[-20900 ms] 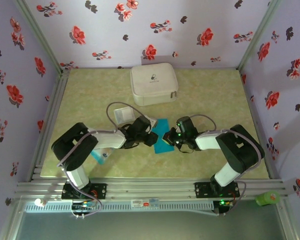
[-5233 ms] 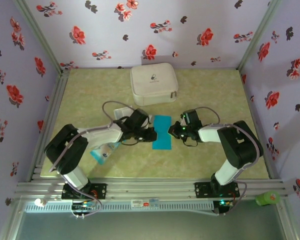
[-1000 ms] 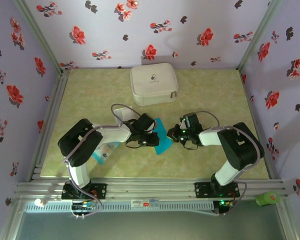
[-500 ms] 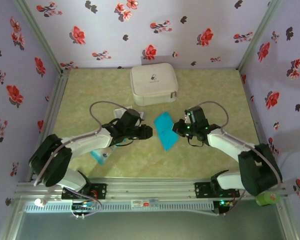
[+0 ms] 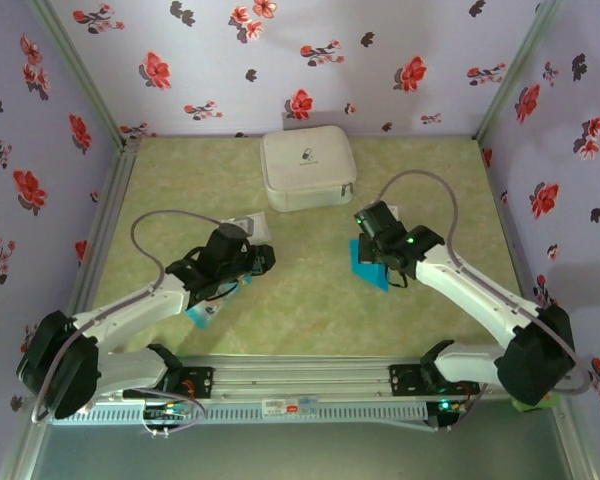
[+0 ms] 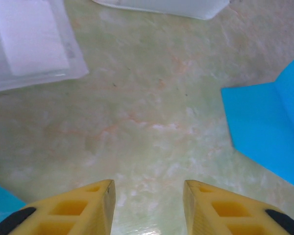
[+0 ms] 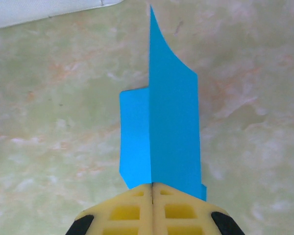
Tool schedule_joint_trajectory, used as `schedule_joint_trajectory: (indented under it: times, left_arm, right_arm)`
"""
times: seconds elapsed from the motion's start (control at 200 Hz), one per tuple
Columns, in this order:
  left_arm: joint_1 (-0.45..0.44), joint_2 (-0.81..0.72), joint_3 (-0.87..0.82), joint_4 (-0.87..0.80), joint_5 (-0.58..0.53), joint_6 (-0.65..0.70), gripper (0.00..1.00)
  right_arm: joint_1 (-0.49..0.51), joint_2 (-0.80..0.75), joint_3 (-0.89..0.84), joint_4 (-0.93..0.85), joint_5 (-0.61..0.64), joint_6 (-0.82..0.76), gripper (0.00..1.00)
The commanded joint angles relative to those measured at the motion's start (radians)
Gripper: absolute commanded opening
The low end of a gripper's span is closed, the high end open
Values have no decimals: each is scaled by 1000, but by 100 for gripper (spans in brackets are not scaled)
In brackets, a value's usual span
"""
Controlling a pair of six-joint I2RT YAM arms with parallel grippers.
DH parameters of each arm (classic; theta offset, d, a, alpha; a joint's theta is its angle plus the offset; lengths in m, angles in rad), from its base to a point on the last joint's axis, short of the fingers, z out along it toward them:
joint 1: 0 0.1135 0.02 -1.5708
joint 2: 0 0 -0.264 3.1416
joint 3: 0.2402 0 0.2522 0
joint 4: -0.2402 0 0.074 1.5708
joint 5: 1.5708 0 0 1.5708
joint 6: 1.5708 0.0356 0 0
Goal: Fold a paper plane with a square sheet of paper (pick it up from the middle)
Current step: Turn over the paper at the center of the table.
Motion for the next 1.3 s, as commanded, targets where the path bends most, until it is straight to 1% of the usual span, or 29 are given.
schedule_joint_trajectory:
  times: [0.0,0.13,0.175,0.225,0.355,0.375,0.415,0.52,0.675,0.72,0.765,0.825,0.92,1.04,1.13,1.18,1.24,1.295]
  left_arm:
    - [14,-50,-27,-58,-81,27,43]
    - [21,-96,-56,-60,-95,24,45]
    - [22,-110,-68,-61,-97,22,46]
    - [25,-118,-78,-58,-100,21,48]
    - [33,-131,-88,-61,-103,17,49]
    - [34,-132,-86,-62,-103,16,49]
    - [37,-132,-86,-65,-104,15,49]
    - [43,-137,-86,-64,-105,16,50]
    - [59,-141,-86,-70,-106,4,57]
    - [67,-139,-84,-75,-106,-4,61]
    - [75,-139,-81,-84,-104,-10,62]
    - [83,-136,-80,-100,-103,-1,68]
    - [106,-127,-64,-140,-101,3,69]
    - [122,-132,-56,-147,-100,2,70]
    - [133,-138,-57,-136,-100,-2,80]
    - [140,-141,-58,-133,-98,-6,87]
    - [150,-142,-60,-128,-88,-14,99]
    - [166,-142,-66,-112,-57,-18,100]
  right_arm:
    - [56,93,50,-115,162,-53,0]
    - [123,219,97,-140,142,-50,0]
    - [137,245,105,-140,138,-36,0]
    - [153,260,107,-123,104,-38,0]
    - [175,261,86,-40,16,-32,0]
    - [179,260,79,-22,-21,-30,0]
    - [186,259,69,9,-49,-31,0]
    - [213,265,66,67,-74,-32,0]
    - [234,306,76,125,-116,-47,0]
    - [243,322,83,135,-127,-52,0]
    - [252,337,91,151,-148,-59,0]
    - [258,357,99,167,-191,-66,0]
    - [258,378,102,193,-244,-56,1]
    - [259,360,74,262,-320,-66,4]
    - [259,348,60,276,-356,-91,5]
    - [260,348,55,274,-385,-110,7]
    - [259,352,51,264,-398,-122,13]
    - [259,349,45,264,-422,-127,22]
